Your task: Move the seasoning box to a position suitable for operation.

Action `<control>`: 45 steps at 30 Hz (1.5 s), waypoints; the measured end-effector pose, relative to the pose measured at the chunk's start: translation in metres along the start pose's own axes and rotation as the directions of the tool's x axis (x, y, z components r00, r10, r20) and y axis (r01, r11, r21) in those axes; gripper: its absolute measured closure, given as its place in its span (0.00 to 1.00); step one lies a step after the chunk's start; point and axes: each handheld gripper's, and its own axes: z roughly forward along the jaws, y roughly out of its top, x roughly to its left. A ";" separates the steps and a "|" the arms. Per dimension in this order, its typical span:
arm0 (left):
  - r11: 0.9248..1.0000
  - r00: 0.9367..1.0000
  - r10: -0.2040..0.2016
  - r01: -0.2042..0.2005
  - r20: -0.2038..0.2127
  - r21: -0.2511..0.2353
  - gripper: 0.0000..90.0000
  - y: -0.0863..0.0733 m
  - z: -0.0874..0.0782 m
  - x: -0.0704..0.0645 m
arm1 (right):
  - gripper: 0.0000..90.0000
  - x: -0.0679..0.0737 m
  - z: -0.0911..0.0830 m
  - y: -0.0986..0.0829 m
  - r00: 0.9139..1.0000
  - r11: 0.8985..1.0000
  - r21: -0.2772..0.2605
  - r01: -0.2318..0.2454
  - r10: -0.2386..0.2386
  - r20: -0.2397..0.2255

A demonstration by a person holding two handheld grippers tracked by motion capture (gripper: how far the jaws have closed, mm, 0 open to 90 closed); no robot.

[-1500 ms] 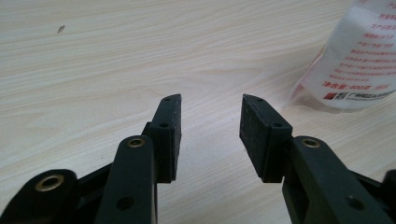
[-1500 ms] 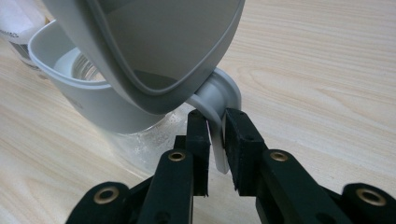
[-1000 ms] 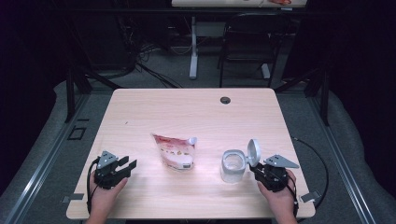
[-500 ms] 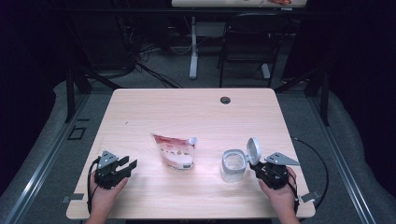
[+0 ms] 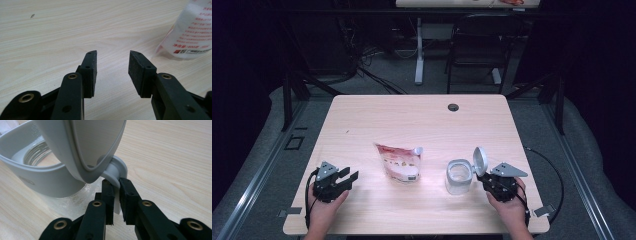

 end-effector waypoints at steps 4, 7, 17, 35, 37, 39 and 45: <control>1.000 1.000 -0.001 0.001 0.000 0.000 0.65 0.000 0.000 0.000 | 0.92 0.001 0.000 0.000 1.000 1.000 0.004 0.015 -0.015 -0.019; 1.000 1.000 -0.001 0.001 0.000 -0.001 0.65 0.000 0.000 0.000 | 0.92 0.001 -0.001 0.000 0.998 0.999 0.005 0.032 -0.031 -0.049; 1.000 1.000 -0.005 0.005 0.000 0.000 0.65 0.000 -0.002 0.001 | 0.92 0.003 -0.006 0.000 0.991 0.995 0.026 0.094 -0.091 -0.093; 1.000 1.000 -0.010 0.010 0.001 -0.003 0.65 -0.001 -0.001 0.002 | 0.85 0.002 -0.021 -0.006 0.998 1.000 0.006 -0.012 0.012 -0.065; 1.000 1.000 -0.008 0.008 0.002 -0.001 0.65 -0.001 -0.001 0.001 | 0.88 0.003 -0.022 -0.006 0.997 1.000 0.003 -0.017 0.017 -0.072; 1.000 1.000 -0.008 0.008 0.003 -0.002 0.65 0.000 -0.001 0.001 | 0.90 0.004 -0.022 -0.006 0.997 1.000 0.006 -0.016 0.016 -0.069; 1.000 1.000 -0.008 0.008 0.002 -0.001 0.65 -0.001 -0.001 0.001 | 0.91 0.005 -0.022 -0.006 0.998 1.000 0.006 -0.020 0.021 -0.061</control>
